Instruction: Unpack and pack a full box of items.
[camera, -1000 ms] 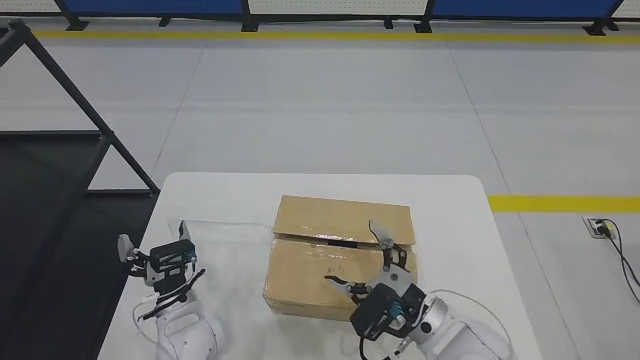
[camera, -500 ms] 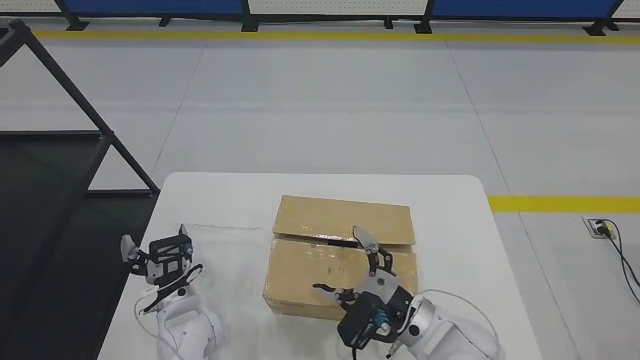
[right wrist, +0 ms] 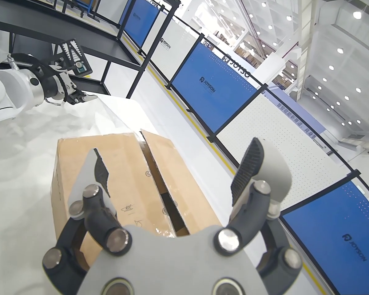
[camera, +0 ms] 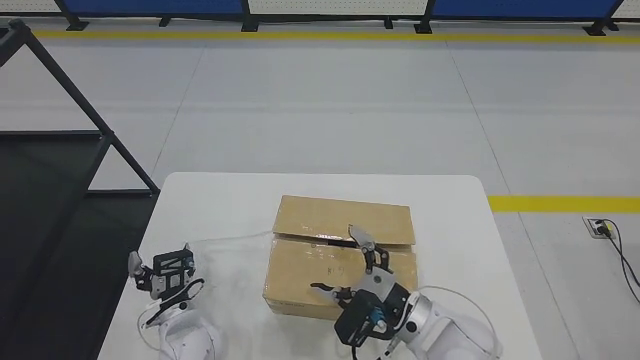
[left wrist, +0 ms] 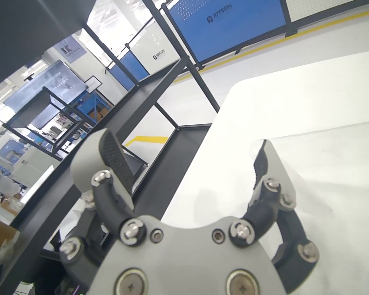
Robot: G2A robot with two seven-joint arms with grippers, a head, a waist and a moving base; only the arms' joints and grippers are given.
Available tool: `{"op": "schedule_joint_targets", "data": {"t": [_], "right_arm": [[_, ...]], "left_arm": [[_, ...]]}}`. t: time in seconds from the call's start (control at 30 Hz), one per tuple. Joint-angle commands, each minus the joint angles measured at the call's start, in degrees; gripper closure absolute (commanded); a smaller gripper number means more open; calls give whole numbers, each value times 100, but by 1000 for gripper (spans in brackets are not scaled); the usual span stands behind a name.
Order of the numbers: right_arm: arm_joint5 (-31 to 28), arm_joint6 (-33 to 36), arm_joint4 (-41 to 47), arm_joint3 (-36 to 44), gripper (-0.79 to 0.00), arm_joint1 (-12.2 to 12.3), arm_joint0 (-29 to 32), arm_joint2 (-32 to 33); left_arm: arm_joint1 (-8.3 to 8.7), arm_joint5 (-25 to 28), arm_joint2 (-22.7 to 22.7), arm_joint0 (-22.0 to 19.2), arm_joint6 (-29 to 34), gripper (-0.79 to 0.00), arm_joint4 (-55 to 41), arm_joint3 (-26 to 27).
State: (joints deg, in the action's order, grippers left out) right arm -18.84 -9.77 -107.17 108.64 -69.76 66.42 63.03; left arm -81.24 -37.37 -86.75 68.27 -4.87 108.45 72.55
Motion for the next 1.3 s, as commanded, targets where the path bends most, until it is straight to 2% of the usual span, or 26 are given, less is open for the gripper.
{"op": "schedule_joint_targets", "data": {"t": [0.0,0.33,0.53,0.63,0.73,0.97,1.17,1.27], "right_arm": [[-7,6,-7,-1,-785,-4,-16,-13],[-4,26,-9,-10,-785,-20,-36,-31],[0,13,-20,-29,-785,-35,-64,-83],[22,15,-34,-20,-785,-37,-42,-82],[42,9,-52,4,-785,-33,6,-57],[50,-16,-139,123,-785,-16,160,6],[-37,-30,-213,145,-785,-17,167,-54],[-93,-30,-208,95,-785,-30,90,-117]], "left_arm": [[0,112,7,100,-111,-785,-40,26],[97,1341,-34,645,-743,-785,219,270],[112,1794,-2,429,-590,-785,204,182],[103,1839,69,247,-559,-785,219,17],[85,1760,111,-4,-488,-785,162,-274],[27,990,33,-551,-293,-785,-114,-926],[32,614,-185,-454,-485,-785,-360,-825],[18,483,-160,-305,-552,-785,-373,-559]]}}
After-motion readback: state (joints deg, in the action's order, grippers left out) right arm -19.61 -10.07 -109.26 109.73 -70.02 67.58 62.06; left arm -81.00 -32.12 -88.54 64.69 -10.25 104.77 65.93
